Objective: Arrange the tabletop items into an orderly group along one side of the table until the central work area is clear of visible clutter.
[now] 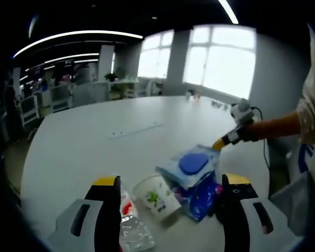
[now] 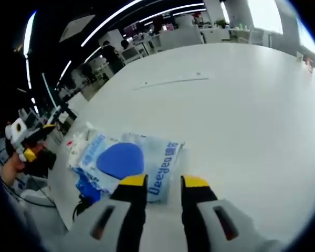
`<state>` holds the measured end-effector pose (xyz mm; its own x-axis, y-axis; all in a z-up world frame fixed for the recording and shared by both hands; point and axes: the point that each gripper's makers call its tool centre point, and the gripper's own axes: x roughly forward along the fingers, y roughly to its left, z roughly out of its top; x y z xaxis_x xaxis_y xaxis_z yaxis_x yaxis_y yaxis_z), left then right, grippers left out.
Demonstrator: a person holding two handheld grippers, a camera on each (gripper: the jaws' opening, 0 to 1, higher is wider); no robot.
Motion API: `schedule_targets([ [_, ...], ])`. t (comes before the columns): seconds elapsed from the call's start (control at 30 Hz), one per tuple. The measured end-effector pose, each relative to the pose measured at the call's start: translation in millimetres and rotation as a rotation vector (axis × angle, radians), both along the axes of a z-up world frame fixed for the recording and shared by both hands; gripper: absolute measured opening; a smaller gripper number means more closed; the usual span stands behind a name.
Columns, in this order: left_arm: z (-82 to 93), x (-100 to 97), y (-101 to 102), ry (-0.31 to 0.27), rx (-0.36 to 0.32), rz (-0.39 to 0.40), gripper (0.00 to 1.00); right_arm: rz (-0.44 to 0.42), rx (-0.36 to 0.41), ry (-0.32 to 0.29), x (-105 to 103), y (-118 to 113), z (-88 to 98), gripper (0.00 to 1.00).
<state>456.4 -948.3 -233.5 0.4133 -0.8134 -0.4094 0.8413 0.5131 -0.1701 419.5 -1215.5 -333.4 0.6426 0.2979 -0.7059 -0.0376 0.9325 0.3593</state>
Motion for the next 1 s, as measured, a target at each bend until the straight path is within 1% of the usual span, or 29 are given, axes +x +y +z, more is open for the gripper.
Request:
schedule_targets([
  [0.13, -0.8, 0.6, 0.1, 0.001, 0.0, 0.001, 0.75, -0.001, 0.014, 0.003, 1.5, 1.7, -2.0, 0.2],
  [0.43, -1.4, 0.7, -2.3, -0.006, 0.008, -0.005, 0.74, -0.047, 0.102, 0.011, 1.5, 1.7, -6.8, 0.14],
  [0.7, -2.5, -0.4, -5.2, -0.005, 0.014, -0.011, 0.74, -0.04, 0.122, 0.017, 0.6, 6.6, -10.6, 0.1],
  [1.0, -3.0, 0.0, -12.8, 0.0, 0.014, -0.017, 0.72, -0.026, 0.118, 0.017, 0.5, 6.1, -12.6, 0.04],
])
